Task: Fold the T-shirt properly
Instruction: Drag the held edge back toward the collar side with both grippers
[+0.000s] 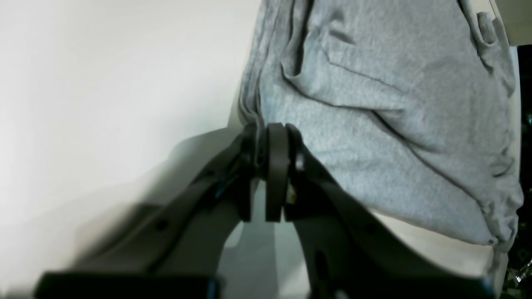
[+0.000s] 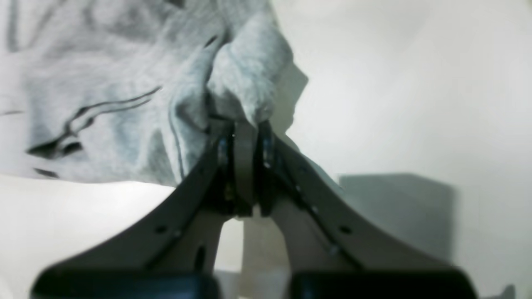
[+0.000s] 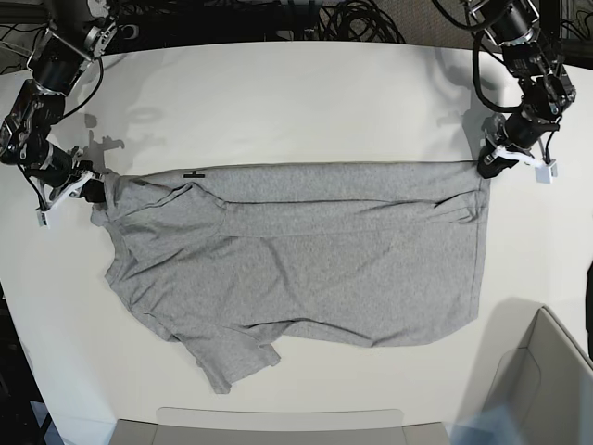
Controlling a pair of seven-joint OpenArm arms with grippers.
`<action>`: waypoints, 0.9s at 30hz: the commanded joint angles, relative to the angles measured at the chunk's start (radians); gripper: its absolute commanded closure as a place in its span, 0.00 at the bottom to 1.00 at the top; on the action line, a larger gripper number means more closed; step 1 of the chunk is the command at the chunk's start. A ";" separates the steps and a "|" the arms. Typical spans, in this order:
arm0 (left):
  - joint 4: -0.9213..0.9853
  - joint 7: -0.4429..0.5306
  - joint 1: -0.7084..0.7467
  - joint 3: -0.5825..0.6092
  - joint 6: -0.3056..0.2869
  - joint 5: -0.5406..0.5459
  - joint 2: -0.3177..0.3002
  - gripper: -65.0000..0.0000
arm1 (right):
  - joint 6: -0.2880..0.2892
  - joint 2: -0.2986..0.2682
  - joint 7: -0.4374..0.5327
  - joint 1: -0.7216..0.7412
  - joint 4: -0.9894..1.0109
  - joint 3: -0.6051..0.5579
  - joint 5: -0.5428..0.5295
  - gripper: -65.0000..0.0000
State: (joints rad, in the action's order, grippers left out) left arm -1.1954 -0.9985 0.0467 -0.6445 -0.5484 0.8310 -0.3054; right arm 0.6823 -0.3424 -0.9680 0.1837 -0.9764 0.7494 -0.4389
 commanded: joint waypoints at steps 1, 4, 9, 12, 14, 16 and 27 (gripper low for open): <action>-0.007 -0.018 -0.001 -0.002 0.011 -0.035 -0.018 0.94 | 0.016 -0.016 -0.024 0.003 -0.009 0.003 0.053 1.00; -0.011 -0.023 0.005 -0.004 0.009 -0.029 -0.025 1.00 | 0.016 -0.024 -0.024 -0.019 -0.017 0.008 0.051 1.00; -0.013 -0.089 0.008 -0.010 0.008 -0.029 -0.065 1.00 | 0.016 -0.022 -0.026 -0.114 -0.146 0.006 0.053 1.00; -0.067 -0.092 0.051 -0.011 0.006 -0.029 -0.067 1.00 | 0.016 -0.014 -0.026 -0.180 -0.233 0.003 0.051 1.00; -0.116 -0.092 0.083 -0.011 0.006 -0.029 -0.065 1.00 | 0.016 -0.004 -0.026 -0.209 -0.261 0.003 0.051 1.00; -0.171 -0.092 0.127 -0.013 0.006 -0.029 -0.065 1.00 | 0.016 0.004 -0.027 -0.246 -0.293 0.003 0.051 1.00; -0.231 -0.084 0.289 -0.013 0.006 -0.034 -0.070 1.00 | 0.016 0.098 -0.082 -0.461 -0.514 0.009 0.058 1.00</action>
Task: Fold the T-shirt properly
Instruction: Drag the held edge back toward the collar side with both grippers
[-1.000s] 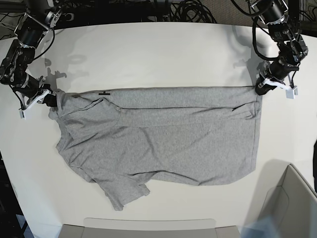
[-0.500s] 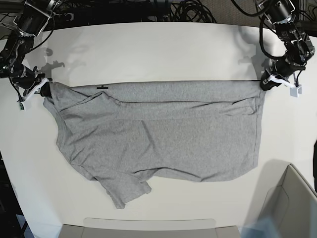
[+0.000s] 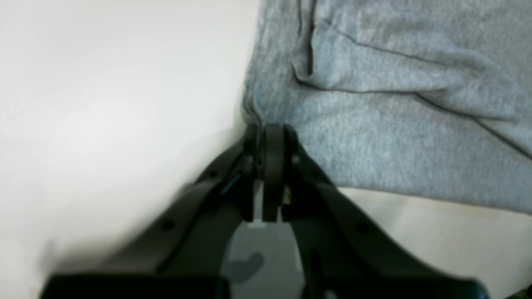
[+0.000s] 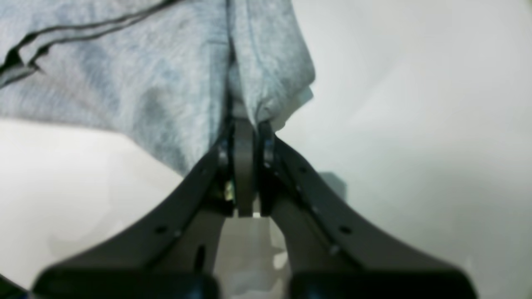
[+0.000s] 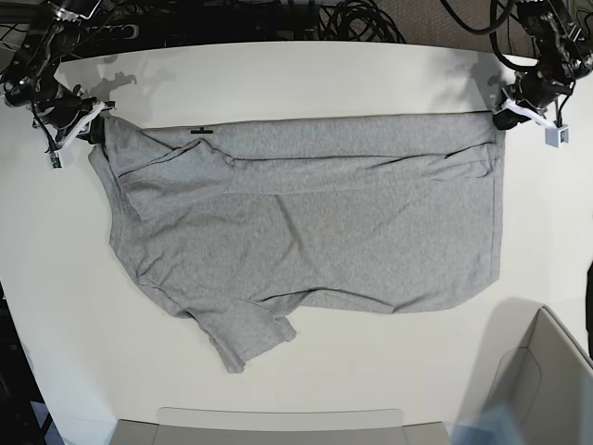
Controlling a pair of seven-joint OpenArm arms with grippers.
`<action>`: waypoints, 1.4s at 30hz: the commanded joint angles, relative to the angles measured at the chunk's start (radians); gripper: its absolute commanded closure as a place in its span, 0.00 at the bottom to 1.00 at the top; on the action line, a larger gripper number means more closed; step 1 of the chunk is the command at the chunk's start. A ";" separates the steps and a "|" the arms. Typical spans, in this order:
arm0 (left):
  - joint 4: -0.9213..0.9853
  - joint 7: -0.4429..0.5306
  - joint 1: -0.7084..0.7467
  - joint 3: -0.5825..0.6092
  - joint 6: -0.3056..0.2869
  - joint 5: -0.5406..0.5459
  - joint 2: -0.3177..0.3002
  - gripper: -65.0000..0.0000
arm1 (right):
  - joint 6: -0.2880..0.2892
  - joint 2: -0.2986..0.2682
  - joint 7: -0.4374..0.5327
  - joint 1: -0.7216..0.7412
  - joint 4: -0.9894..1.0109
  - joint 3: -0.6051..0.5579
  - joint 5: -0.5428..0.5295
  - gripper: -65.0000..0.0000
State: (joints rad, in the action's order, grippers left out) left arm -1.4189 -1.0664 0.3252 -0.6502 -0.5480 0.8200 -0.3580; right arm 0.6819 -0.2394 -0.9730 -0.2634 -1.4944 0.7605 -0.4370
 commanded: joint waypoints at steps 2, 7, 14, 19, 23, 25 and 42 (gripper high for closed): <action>-0.009 0.010 0.041 -0.007 0.006 -0.023 -0.031 1.00 | 0.016 0.021 -0.076 -0.050 -0.036 -0.002 0.056 1.00; -0.009 0.074 0.108 -0.007 0.006 -0.024 -0.037 1.00 | 0.016 0.056 -0.074 -0.110 -0.087 -0.002 0.056 1.00; -0.009 0.090 0.171 -0.006 0.006 -0.024 -0.065 1.00 | 0.016 0.053 -0.071 -0.167 -0.087 0.047 0.056 1.00; -0.003 0.133 0.213 -0.007 -0.082 -0.026 -0.085 1.00 | 0.016 0.051 -0.071 -0.204 -0.085 0.081 0.056 1.00; -0.001 0.131 0.214 -0.007 -0.103 -0.044 -0.094 1.00 | 0.016 0.053 -0.070 -0.231 -0.085 0.078 0.056 1.00; -0.001 0.133 0.214 -0.007 -0.103 -0.075 -0.094 1.00 | 0.016 0.054 -0.070 -0.233 -0.085 0.077 0.057 1.00; -0.104 0.140 0.205 -0.006 -0.150 -0.201 -0.095 0.69 | 0.016 0.110 -0.073 -0.244 -0.223 0.081 0.056 0.63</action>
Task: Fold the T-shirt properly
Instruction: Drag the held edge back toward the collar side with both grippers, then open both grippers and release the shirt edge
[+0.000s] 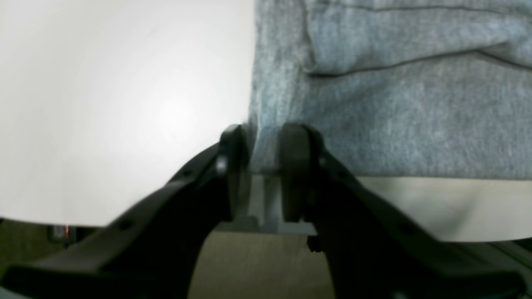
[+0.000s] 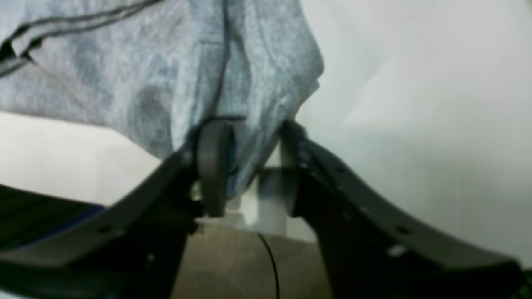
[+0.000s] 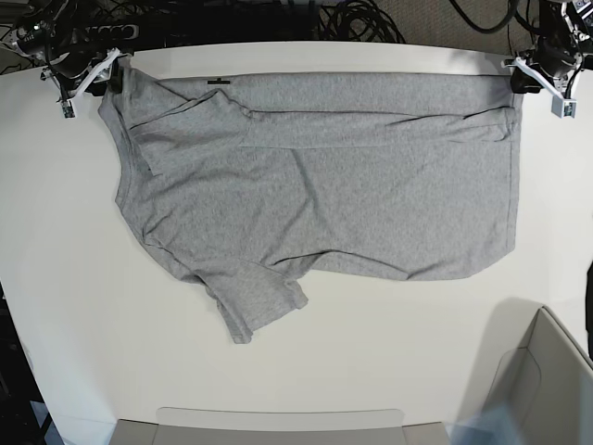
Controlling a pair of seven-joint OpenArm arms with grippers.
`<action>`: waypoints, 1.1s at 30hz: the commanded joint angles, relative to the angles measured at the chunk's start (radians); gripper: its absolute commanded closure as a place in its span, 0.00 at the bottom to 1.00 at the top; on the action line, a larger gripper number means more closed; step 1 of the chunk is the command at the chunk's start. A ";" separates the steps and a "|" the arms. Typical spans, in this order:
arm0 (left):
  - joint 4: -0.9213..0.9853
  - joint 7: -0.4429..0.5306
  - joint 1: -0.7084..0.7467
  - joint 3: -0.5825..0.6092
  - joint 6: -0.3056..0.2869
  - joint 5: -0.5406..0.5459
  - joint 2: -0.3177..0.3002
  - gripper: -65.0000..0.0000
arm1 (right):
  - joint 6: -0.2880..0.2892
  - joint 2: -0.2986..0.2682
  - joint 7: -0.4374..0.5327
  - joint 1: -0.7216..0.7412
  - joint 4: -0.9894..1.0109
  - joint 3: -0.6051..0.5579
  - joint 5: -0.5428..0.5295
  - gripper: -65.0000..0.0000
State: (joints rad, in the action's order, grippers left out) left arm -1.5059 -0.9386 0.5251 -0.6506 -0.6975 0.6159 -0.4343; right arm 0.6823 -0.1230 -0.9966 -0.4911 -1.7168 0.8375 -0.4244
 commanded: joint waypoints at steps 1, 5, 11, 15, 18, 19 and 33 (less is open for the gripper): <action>-0.029 0.013 0.005 -0.005 -0.001 0.003 -0.021 0.68 | 0.016 0.006 -0.051 -0.016 -0.018 0.006 0.043 0.61; -0.060 0.011 0.005 -0.005 -0.001 0.003 -0.021 0.68 | 0.016 0.036 -0.052 -0.017 -0.087 0.015 0.043 0.60; -0.074 0.011 0.005 -0.007 -0.001 0.003 -0.054 0.68 | 0.016 0.070 -0.052 -0.016 -0.170 0.115 0.043 0.60; -0.074 0.011 0.002 -0.008 -0.001 0.003 -0.061 0.68 | 0.016 0.070 -0.052 -0.014 -0.220 0.145 0.042 0.60; -0.074 0.011 -0.001 -0.064 -0.001 0.003 -0.061 0.68 | 0.016 0.070 -0.048 -0.014 -0.249 0.165 0.037 0.60; -0.074 0.011 -0.015 -0.081 -0.001 0.003 -0.059 0.68 | 0.016 0.070 -0.048 -0.007 -0.263 0.168 0.037 0.60; -0.115 -0.003 -0.317 0.082 -0.001 0.003 -0.056 0.77 | 0.016 0.035 -0.054 0.269 -0.343 -0.008 0.051 0.82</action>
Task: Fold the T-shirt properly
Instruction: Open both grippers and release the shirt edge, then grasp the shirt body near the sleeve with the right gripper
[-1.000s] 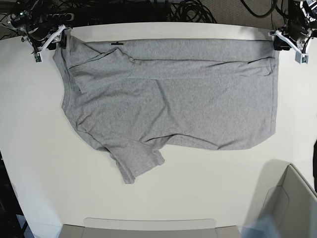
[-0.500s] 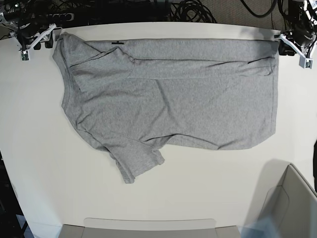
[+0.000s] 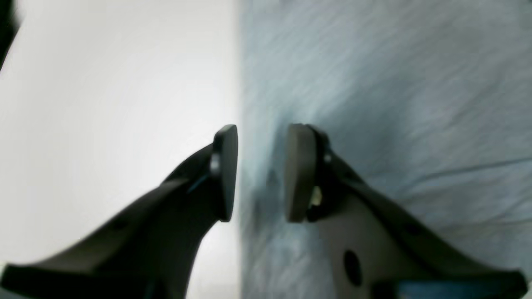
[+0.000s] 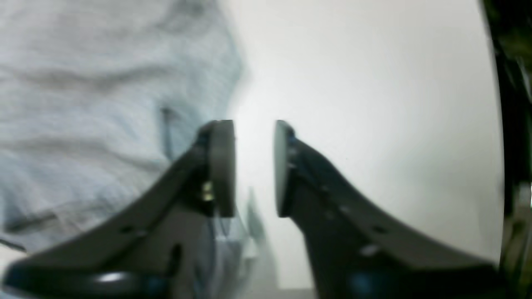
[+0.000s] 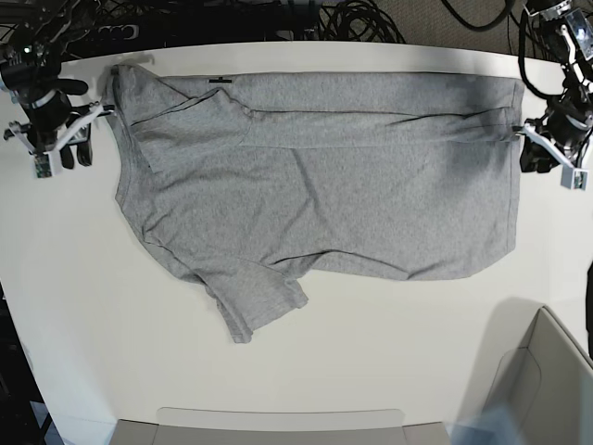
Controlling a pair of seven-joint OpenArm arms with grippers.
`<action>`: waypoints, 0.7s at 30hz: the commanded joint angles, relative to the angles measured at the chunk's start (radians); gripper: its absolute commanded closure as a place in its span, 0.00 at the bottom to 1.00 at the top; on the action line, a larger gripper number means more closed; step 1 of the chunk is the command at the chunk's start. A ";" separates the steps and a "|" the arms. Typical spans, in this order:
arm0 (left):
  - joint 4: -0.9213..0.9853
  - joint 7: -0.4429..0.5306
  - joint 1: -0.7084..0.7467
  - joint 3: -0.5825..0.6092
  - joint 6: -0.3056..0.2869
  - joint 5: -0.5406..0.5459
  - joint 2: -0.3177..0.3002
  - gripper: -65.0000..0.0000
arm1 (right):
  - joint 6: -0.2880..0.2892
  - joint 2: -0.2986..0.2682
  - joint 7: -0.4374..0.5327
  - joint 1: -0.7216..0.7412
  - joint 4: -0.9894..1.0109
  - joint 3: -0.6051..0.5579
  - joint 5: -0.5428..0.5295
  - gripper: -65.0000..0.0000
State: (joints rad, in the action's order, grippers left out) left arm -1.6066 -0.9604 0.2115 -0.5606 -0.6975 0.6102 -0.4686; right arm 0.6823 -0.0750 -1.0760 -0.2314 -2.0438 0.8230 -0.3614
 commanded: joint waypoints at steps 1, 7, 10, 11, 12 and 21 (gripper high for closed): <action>-0.011 0.019 -0.030 0.021 -0.001 0.007 -0.022 0.82 | 0.016 -0.016 0.026 0.031 -0.013 -0.047 0.009 0.86; -0.008 0.019 -0.179 0.258 0.255 0.007 -0.017 1.00 | 0.001 -0.018 0.030 0.266 0.117 -0.413 0.304 0.97; -0.005 0.019 -0.245 0.376 0.390 0.007 -0.009 1.00 | 0.001 -0.012 0.035 0.416 0.318 -0.523 0.391 0.97; -0.004 0.019 -0.261 0.397 0.425 0.007 0.005 1.00 | 0.001 -0.010 0.039 0.468 0.403 -0.548 0.399 0.97; 0.001 0.019 -0.271 0.408 0.445 0.007 0.014 1.00 | 0.001 -0.009 0.053 0.507 0.473 -0.561 0.402 0.97; 0.096 0.021 -0.284 0.405 0.479 0.009 0.069 1.00 | -0.126 0.005 0.346 0.639 1.012 -0.588 0.450 0.97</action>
State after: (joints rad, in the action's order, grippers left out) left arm -1.4937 -0.9634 -0.0532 -0.1486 -0.2157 0.6090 -0.3851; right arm 0.5587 -0.0620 -0.7139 0.3737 -1.0149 0.2359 0.0799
